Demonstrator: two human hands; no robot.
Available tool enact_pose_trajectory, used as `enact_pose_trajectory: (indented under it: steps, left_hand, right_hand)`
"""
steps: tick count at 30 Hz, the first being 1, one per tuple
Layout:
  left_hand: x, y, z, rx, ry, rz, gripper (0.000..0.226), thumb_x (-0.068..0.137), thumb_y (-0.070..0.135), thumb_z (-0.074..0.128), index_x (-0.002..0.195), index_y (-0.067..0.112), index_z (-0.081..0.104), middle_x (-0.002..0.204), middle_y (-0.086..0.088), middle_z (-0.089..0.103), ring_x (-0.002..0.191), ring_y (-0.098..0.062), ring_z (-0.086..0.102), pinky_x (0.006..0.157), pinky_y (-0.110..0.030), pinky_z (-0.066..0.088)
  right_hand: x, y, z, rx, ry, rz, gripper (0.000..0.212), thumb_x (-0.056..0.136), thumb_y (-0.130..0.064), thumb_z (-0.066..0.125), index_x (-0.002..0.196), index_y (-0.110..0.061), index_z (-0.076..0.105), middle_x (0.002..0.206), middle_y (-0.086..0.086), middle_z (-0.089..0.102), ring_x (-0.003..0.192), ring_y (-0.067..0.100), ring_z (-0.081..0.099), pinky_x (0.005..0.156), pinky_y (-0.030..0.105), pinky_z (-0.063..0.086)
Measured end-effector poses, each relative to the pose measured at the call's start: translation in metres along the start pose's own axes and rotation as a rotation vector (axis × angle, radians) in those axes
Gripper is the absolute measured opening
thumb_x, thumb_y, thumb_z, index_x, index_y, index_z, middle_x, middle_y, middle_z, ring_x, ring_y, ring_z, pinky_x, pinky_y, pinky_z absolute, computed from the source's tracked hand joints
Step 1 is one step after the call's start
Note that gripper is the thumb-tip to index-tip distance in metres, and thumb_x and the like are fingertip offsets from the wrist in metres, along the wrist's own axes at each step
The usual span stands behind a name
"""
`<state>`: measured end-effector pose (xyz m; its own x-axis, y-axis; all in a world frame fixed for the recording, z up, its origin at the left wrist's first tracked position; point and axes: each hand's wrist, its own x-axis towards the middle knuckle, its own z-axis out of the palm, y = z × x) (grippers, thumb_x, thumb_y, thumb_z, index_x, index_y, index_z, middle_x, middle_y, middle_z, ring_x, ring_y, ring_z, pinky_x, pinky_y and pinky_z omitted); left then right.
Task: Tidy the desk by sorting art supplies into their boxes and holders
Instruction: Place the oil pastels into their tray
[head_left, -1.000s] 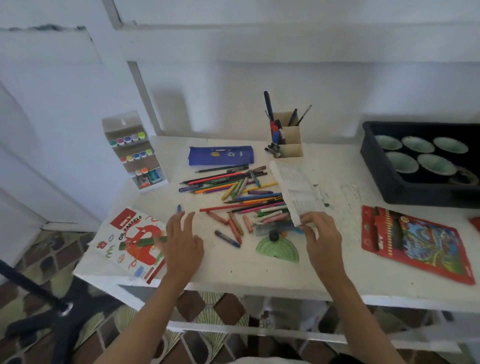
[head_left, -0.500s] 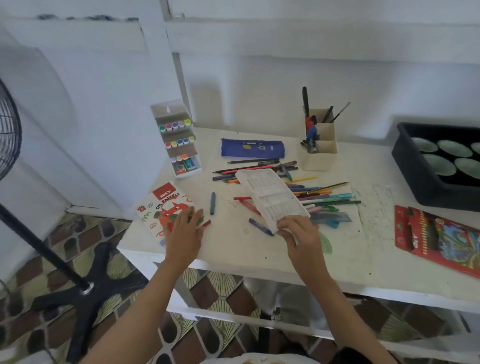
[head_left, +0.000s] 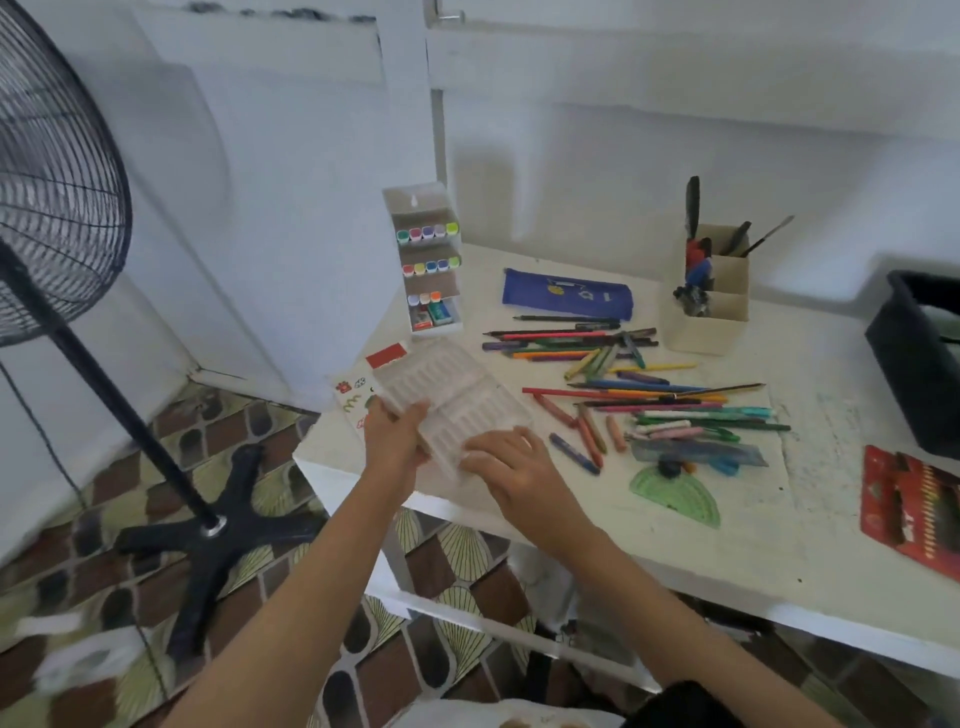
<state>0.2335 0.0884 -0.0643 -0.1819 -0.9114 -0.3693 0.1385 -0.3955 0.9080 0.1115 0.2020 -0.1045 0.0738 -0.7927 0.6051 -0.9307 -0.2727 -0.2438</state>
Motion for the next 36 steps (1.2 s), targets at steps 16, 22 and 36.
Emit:
enact_pose_trajectory:
  steps: [16,22,36]
  left_hand:
    - [0.003,-0.003,-0.046,0.229,0.270,0.126,0.020,0.090,0.003,0.051,0.100,0.020,0.045,0.088,-0.003,0.058,0.077,-0.023,0.060,0.065,-0.041,0.055]
    - [-0.014,-0.016,0.000,0.300,0.145,0.143,0.056,0.091,-0.002,0.048,0.140,0.018,0.028,0.105,-0.004,0.056,0.098,-0.028,0.060,0.057,-0.026,0.049]
    - [-0.033,-0.072,0.095,0.790,0.252,0.377,0.062,0.091,0.005,0.053,0.147,0.008,0.026,0.143,-0.015,0.027,0.135,-0.027,0.023,0.110,-0.030,0.024]
  right_hand:
    - [0.036,0.074,0.046,-0.021,-0.494,0.204,0.042,0.098,-0.012,0.033,0.139,-0.013,0.041,0.149,0.006,0.035,0.141,0.023,0.023,0.112,0.045,0.025]
    - [0.014,0.122,0.003,-0.130,-0.496,0.188,0.045,0.093,-0.007,0.042,0.137,-0.005,0.044,0.149,0.014,0.034,0.136,0.029,0.034,0.114,0.039,0.023]
    - [-0.004,0.167,-0.048,0.072,-0.465,0.205,0.040,0.098,-0.022,0.034,0.131,-0.007,0.052,0.145,0.009,0.041,0.135,0.022,0.036,0.111,0.036,0.032]
